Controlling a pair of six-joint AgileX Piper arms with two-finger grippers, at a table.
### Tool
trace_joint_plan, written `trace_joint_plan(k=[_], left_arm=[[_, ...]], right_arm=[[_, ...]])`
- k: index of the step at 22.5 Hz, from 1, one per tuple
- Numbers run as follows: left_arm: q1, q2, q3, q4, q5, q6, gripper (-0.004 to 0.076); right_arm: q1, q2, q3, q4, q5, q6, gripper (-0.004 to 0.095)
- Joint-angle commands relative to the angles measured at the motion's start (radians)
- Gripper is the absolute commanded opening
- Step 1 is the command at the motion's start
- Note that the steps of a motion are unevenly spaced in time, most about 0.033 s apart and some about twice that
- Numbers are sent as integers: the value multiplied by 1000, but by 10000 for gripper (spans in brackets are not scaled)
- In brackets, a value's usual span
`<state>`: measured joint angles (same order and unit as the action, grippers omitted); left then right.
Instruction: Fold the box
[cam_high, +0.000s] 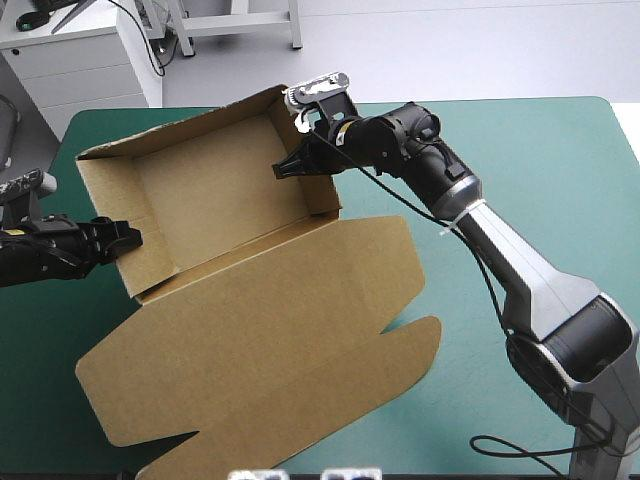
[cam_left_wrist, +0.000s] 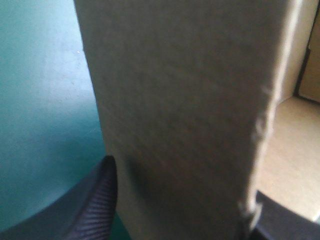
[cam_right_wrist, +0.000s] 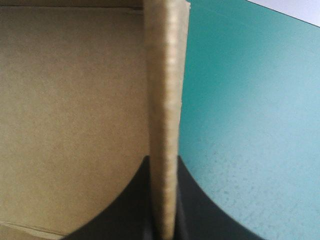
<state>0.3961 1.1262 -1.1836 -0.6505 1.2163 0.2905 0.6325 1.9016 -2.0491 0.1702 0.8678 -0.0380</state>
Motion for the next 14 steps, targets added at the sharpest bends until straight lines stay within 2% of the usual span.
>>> trace_joint_plan(k=[1, 2, 4, 5, 6, 9, 11, 14], left_arm=[[-3, -17, -29, -20, -111, -16, 346], [-3, -17, -29, -20, -115, -16, 316], [-3, -17, -29, -28, -116, -9, 186], [-3, -17, -29, -45, -116, 2, 113], [-7, -17, -29, -52, -119, 13, 5], [-87, -8, -29, -40, -186, -9, -8], [-186, 19, -35, -30, -253, -11, -8], [-284, 72, -73, -13, -295, -15, -8]], right_arm=[[10, -61, -33, 46, -74, -1, -15], [10, -61, -33, 46, -69, -1, -15], [10, -61, -33, 29, -66, -1, -15], [10, -61, -33, 20, -61, -1, -15], [10, -59, -33, 14, -51, 3, -15], [10, -49, -33, -10, -17, 23, -15], [10, -49, -33, -105, 12, 77, -15], [10, -61, -33, -202, 77, 131, -15]])
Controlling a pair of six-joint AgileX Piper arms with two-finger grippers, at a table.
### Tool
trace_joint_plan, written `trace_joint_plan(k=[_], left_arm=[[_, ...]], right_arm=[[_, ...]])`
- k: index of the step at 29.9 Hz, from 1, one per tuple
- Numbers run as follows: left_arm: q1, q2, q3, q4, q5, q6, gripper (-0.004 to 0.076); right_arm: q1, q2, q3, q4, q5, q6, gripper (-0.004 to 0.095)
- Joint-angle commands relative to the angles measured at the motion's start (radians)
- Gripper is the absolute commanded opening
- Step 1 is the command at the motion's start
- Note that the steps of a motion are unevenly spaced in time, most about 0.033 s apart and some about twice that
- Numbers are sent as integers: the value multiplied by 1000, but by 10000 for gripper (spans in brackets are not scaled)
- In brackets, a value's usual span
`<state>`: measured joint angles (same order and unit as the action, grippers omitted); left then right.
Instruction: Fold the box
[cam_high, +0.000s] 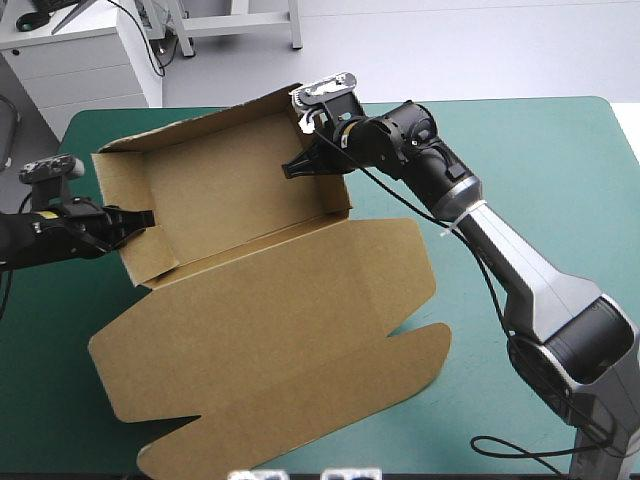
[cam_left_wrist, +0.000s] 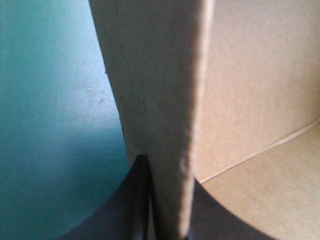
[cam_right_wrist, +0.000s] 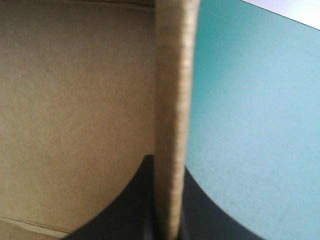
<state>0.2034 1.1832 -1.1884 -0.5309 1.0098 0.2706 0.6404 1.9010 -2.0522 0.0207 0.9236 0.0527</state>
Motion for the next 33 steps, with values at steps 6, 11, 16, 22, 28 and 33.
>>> trace_joint_plan(k=[6, 11, 16, 22, 28, 33], left_arm=[[-298, 165, -237, 132, -81, -145, -8], [-453, 289, -365, 345, -31, -232, -8], [-520, 389, -411, 429, 10, -271, -8], [-528, 468, -411, 424, 36, -281, -8], [-528, 533, -411, 426, 70, -288, -8], [-528, 588, -409, 424, 84, -290, -8]], right_arm=[[0, -65, 4, -170, 190, 104, -19], [-1, -79, 78, -172, 190, 181, -19], [-4, -79, 168, -172, 192, 244, -19], [-71, -79, 262, -66, 158, 290, -19], [-145, -69, 271, 43, 158, 285, -19], [-150, -34, 271, 45, 159, 285, -19]])
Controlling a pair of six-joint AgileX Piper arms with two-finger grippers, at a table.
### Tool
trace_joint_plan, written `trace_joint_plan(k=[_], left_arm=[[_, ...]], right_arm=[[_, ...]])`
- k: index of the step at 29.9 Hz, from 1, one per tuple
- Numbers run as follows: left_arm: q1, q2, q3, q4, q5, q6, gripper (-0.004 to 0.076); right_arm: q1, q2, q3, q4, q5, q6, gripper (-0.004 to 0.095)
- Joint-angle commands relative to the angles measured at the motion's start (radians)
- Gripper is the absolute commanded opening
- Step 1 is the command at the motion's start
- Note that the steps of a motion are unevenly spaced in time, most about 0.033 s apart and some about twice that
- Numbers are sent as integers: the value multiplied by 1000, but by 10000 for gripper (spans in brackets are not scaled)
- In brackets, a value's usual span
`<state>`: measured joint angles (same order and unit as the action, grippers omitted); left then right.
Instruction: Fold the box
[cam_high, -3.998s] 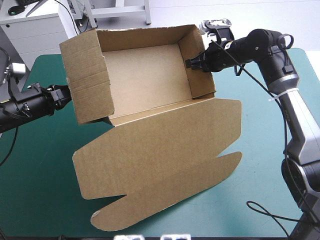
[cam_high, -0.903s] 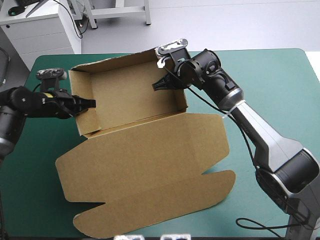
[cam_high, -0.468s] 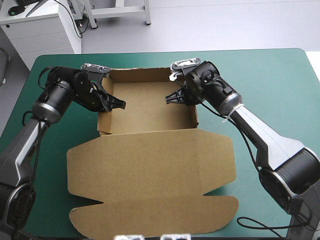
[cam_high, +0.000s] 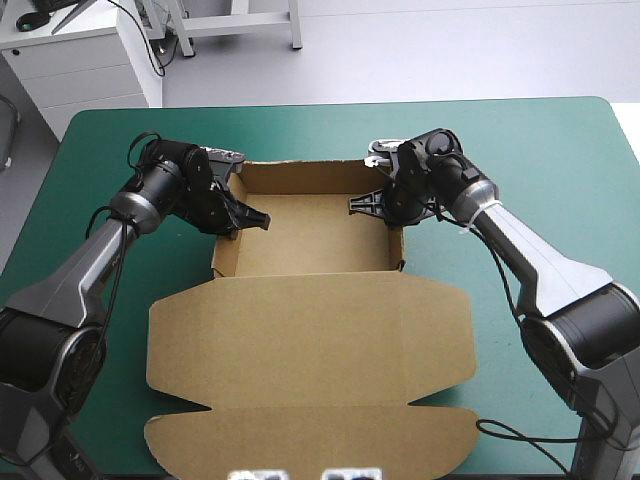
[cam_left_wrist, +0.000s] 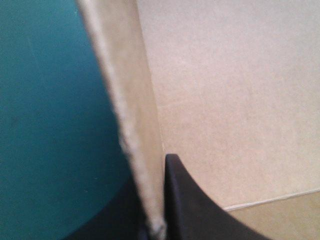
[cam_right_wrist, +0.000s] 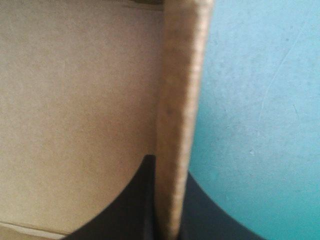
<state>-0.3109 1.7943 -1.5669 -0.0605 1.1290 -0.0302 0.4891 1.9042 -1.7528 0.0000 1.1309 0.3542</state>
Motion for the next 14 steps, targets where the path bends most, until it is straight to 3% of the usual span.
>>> trace_joint_plan(k=[1, 14], left_arm=[[-14, -15, -30, -46, -35, 11, -8], [-14, 83, -27, -44, -26, 78, -8]], right_arm=[[1, -28, -29, 70, -52, -16, -19], [1, 65, -41, 57, -87, -33, -15]])
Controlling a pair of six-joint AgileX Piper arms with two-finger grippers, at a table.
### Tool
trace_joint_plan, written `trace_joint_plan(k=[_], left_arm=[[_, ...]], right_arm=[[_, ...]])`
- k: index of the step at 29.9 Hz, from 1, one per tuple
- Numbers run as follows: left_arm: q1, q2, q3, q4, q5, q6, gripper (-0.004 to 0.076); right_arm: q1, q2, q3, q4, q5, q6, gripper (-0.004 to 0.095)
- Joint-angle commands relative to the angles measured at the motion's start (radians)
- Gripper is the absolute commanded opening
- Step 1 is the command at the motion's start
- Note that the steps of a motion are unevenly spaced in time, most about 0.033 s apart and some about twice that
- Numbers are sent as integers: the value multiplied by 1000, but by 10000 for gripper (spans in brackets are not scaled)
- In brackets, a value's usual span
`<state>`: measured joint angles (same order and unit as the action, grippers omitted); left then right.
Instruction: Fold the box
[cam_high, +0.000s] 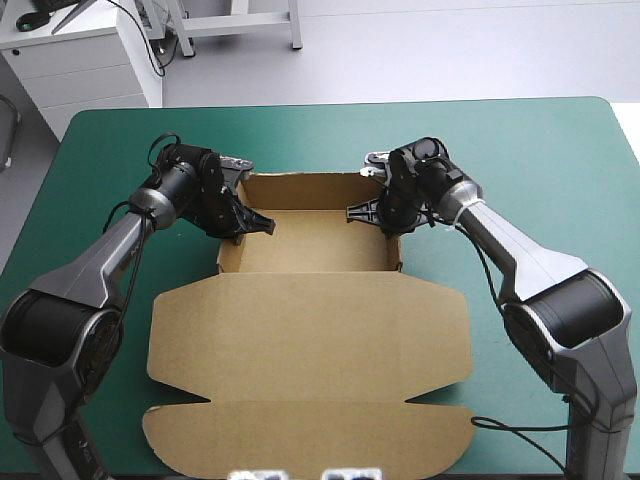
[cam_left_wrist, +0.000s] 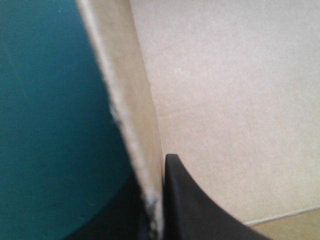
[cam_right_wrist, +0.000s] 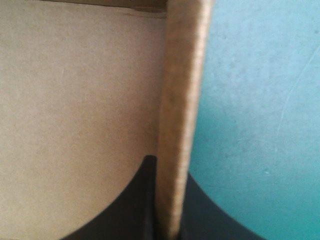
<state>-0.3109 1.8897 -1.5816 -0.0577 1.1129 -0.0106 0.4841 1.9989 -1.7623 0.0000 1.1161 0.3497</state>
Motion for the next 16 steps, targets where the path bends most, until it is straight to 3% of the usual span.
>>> trace_joint_plan(k=[1, 4, 7, 11, 16], left_arm=[[-14, -8, -12, -42, -10, 74, -8], [-14, -8, -12, -35, -7, 109, -3], [-14, -8, -12, -26, 1, 109, 32], [-14, -8, -12, -5, 12, 109, 166], [-14, -14, -12, -8, -21, 111, 375]], right_arm=[[6, -30, -36, 54, -66, -44, -13], [6, -30, -63, 25, -25, -70, 66], [6, -28, -92, -33, 18, -66, 289], [6, -28, -127, -106, 30, 5, 556], [6, -28, -161, -106, 28, 8, 595]])
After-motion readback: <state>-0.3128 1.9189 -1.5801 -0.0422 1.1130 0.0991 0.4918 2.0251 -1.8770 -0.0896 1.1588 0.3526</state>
